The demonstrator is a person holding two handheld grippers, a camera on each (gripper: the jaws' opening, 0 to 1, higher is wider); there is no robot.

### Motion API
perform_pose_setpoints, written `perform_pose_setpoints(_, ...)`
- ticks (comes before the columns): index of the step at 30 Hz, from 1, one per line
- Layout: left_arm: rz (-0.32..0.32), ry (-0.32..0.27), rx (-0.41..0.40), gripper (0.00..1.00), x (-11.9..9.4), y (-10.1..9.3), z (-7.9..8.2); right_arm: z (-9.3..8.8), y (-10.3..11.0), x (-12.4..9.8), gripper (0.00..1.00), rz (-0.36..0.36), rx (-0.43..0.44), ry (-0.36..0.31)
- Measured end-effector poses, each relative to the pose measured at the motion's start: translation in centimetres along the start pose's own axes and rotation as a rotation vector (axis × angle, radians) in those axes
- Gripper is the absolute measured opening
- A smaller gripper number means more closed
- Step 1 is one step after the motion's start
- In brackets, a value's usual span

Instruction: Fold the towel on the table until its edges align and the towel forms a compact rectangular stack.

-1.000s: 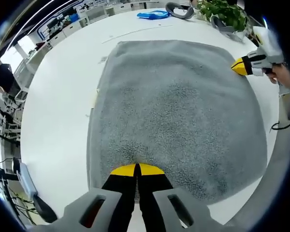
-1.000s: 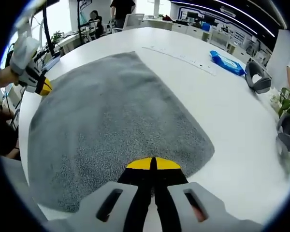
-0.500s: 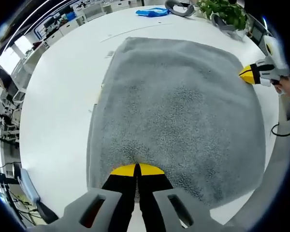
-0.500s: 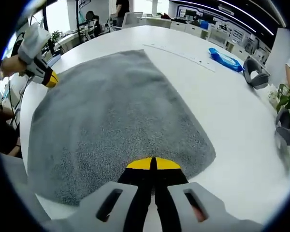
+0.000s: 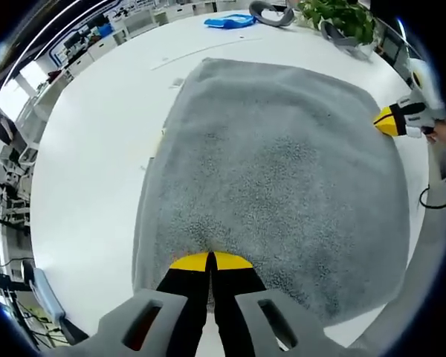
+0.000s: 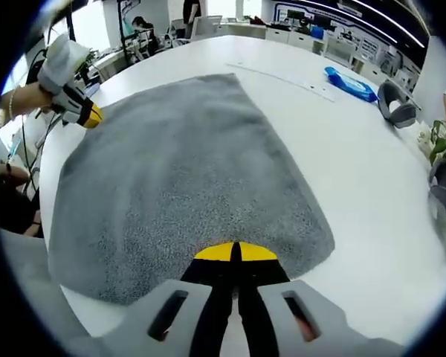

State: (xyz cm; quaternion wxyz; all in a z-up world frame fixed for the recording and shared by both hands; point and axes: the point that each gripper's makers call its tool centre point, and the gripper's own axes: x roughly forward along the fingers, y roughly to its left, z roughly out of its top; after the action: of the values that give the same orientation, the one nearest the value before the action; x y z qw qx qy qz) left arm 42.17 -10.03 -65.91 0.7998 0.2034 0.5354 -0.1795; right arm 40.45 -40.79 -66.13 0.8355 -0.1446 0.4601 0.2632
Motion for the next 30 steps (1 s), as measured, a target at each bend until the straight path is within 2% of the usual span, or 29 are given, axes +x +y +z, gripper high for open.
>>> perform_pose_setpoints(6, -0.004, 0.004, 0.032, 0.00, 0.3, -0.2, 1.0, -0.6, 0.4, -0.4, 0.00, 0.006, -0.001, 0.006)
perform_pose_setpoints(11, -0.018, 0.003, 0.050, 0.00, 0.6, -0.2, 1.8, -1.1, 0.7, -0.7, 0.00, -0.019, -0.047, 0.017)
perform_pose_setpoints(21, -0.025, 0.006, 0.102, 0.00, 1.1, -0.5, 3.1, -1.9, 1.0, -1.2, 0.00, -0.036, -0.057, 0.032)
perform_pose_setpoints(30, -0.046, -0.013, 0.097, 0.00, 1.6, -0.6, 4.6, -2.8, 1.6, -1.8, 0.00, -0.008, -0.023, 0.038)
